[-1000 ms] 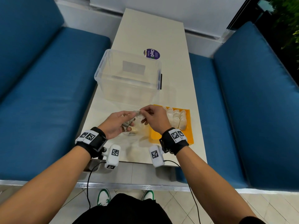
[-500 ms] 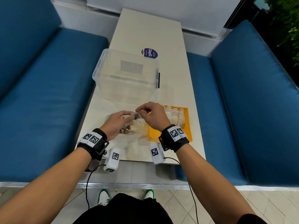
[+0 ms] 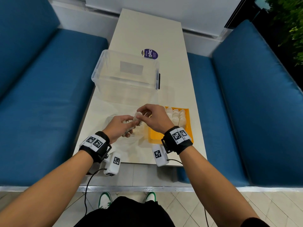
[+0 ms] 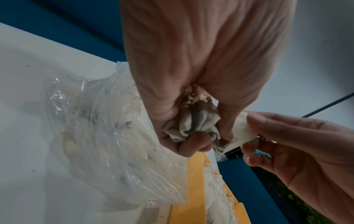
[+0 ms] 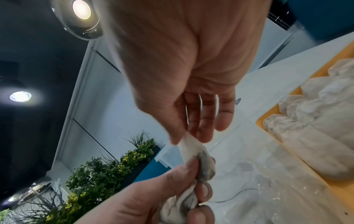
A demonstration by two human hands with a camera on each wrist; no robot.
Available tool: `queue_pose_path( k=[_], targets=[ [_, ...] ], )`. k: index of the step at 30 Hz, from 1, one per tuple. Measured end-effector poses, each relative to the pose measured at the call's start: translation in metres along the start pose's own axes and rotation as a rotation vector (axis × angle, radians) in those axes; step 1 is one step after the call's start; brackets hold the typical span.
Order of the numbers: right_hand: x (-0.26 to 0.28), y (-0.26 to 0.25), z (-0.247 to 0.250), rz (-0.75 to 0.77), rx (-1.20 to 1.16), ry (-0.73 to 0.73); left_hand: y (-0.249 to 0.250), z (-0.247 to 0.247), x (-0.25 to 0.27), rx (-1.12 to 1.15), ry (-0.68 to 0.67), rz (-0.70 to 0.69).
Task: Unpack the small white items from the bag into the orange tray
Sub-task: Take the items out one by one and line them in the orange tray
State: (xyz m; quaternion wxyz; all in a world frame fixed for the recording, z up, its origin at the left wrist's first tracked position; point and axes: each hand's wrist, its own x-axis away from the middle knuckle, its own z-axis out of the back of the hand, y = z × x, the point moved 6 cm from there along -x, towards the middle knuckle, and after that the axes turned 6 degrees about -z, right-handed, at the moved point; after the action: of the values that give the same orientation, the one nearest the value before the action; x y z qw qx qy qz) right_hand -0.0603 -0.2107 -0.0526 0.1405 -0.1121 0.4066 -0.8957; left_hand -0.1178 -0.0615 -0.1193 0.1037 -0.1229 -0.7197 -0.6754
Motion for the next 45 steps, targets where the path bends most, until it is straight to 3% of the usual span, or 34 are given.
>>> queue_pose_path(
  k=[9, 15, 22, 36, 45],
  targets=[
    [0.000, 0.021, 0.033, -0.016, 0.051, 0.072, -0.003, 0.002, -0.003, -0.044, 0.044, 0.061],
    [0.001, 0.081, 0.062, -0.132, 0.264, -0.005, -0.008, 0.010, -0.007, 0.031, 0.099, 0.147],
    [-0.007, 0.148, 0.052, -0.310, 0.418, -0.037, -0.010, 0.009, -0.006, 0.043, 0.119, 0.190],
    [-0.022, 0.169, 0.049, -0.358, 0.313, 0.098, -0.006, 0.021, -0.003, 0.019, 0.162, 0.196],
    [-0.020, 0.168, 0.050, -0.331, 0.297, 0.149, -0.006, 0.018, -0.004, 0.044, 0.118, 0.220]
  ],
)
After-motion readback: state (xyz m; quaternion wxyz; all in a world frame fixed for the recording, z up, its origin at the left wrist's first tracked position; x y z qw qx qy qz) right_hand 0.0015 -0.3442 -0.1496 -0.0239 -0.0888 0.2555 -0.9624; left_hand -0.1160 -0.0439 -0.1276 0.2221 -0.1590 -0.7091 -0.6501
